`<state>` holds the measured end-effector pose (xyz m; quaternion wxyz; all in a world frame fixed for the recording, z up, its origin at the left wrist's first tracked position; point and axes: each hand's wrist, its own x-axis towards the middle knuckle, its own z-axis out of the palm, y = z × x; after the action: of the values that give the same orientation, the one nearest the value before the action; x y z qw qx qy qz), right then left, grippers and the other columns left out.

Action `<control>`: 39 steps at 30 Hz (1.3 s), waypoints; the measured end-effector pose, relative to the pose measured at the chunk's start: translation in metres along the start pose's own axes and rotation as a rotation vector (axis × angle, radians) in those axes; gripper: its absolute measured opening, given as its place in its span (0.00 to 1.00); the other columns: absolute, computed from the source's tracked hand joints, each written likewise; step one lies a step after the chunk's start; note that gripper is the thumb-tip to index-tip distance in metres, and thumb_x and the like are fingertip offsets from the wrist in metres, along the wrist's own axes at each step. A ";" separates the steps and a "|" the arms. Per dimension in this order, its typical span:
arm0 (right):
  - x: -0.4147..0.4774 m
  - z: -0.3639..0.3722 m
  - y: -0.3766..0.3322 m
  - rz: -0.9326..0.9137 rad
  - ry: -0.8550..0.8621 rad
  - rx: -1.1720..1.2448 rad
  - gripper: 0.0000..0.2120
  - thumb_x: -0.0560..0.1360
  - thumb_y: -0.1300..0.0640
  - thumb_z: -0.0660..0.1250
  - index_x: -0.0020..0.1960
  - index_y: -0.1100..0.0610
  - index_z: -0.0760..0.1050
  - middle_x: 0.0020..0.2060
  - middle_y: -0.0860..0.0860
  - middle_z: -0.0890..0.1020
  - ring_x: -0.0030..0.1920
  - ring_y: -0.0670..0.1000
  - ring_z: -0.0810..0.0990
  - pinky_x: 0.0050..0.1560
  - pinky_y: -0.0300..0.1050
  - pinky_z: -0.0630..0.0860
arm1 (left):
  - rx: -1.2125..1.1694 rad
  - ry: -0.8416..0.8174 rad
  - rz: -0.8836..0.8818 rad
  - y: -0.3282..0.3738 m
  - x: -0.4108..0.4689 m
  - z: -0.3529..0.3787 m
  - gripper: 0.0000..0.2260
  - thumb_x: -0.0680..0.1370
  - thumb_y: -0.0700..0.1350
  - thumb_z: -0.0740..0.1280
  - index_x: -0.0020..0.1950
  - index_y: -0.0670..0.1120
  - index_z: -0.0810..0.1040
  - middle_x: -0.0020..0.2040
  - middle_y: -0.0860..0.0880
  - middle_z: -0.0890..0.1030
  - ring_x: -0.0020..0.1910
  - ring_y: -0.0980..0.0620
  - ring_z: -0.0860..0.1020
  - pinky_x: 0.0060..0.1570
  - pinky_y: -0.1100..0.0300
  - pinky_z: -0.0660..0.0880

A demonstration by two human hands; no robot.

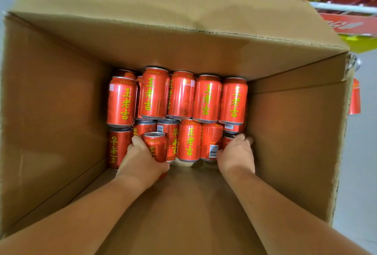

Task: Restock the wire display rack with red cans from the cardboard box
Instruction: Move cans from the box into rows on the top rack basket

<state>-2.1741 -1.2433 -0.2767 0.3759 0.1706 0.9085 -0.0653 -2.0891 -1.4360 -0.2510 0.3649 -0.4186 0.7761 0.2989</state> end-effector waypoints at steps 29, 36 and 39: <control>-0.067 -0.138 -0.025 -0.219 -0.061 0.622 0.17 0.68 0.52 0.80 0.53 0.51 0.78 0.44 0.48 0.84 0.45 0.49 0.84 0.54 0.53 0.81 | -0.172 -0.114 0.189 0.022 -0.085 -0.131 0.33 0.67 0.49 0.82 0.63 0.56 0.65 0.55 0.55 0.77 0.52 0.54 0.79 0.56 0.54 0.77; -0.174 -0.237 -0.043 -0.375 -0.048 0.655 0.22 0.69 0.52 0.79 0.58 0.46 0.72 0.45 0.40 0.80 0.45 0.39 0.80 0.50 0.42 0.79 | -0.327 -0.036 0.268 0.074 -0.177 -0.224 0.31 0.66 0.51 0.81 0.63 0.56 0.69 0.54 0.54 0.81 0.51 0.54 0.81 0.56 0.51 0.79; -0.224 -0.296 -0.056 -0.443 0.018 0.676 0.23 0.68 0.51 0.79 0.58 0.48 0.74 0.44 0.41 0.81 0.44 0.38 0.80 0.46 0.38 0.77 | -0.433 -0.050 0.313 0.097 -0.229 -0.271 0.32 0.61 0.51 0.81 0.61 0.55 0.72 0.52 0.52 0.83 0.50 0.52 0.84 0.56 0.47 0.81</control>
<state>-2.2420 -1.2804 0.0904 0.2676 0.0853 0.8538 -0.4383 -2.1710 -1.4994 0.1018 0.2351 -0.3544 0.7401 0.5209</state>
